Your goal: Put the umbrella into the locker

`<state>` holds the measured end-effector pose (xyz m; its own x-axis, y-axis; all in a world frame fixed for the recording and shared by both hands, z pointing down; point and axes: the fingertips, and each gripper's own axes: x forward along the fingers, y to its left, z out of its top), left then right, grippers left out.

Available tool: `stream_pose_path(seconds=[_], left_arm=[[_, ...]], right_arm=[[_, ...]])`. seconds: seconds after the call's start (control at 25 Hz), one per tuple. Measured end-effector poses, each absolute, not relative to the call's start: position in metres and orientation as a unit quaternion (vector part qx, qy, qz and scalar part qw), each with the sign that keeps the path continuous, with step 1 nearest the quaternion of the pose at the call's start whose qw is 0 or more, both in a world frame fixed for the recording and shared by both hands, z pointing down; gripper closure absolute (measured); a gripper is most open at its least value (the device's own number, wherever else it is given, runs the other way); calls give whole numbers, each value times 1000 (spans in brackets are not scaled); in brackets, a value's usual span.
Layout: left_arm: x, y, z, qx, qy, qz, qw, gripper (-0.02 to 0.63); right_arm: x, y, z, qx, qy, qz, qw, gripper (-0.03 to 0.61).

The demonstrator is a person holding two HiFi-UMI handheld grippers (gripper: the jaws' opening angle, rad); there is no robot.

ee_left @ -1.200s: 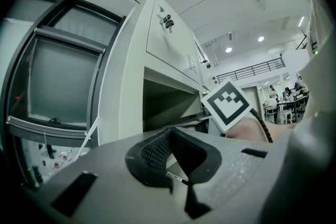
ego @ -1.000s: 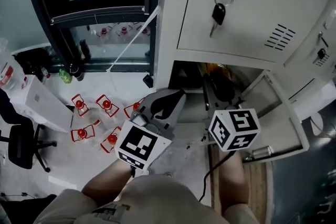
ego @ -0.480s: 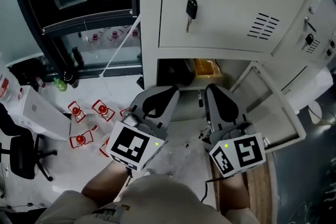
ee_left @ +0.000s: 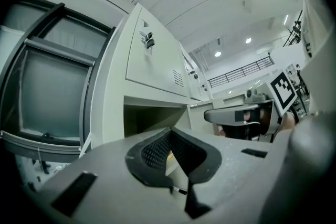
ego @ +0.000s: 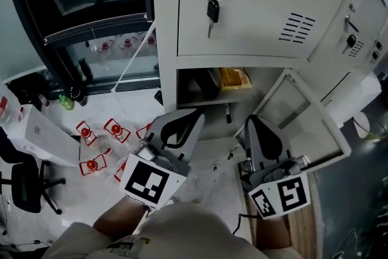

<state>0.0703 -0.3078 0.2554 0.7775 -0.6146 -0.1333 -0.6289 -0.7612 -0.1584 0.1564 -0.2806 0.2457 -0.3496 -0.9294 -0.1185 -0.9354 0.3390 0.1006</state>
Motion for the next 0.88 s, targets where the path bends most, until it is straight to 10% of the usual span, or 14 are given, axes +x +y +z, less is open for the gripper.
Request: stream_pose_path(seconds=[0.88], left_arm=[[67,-299,273,-939,330,11,102,607]], right_arm=[[164,-277,269,-580,813,51,-6,571]])
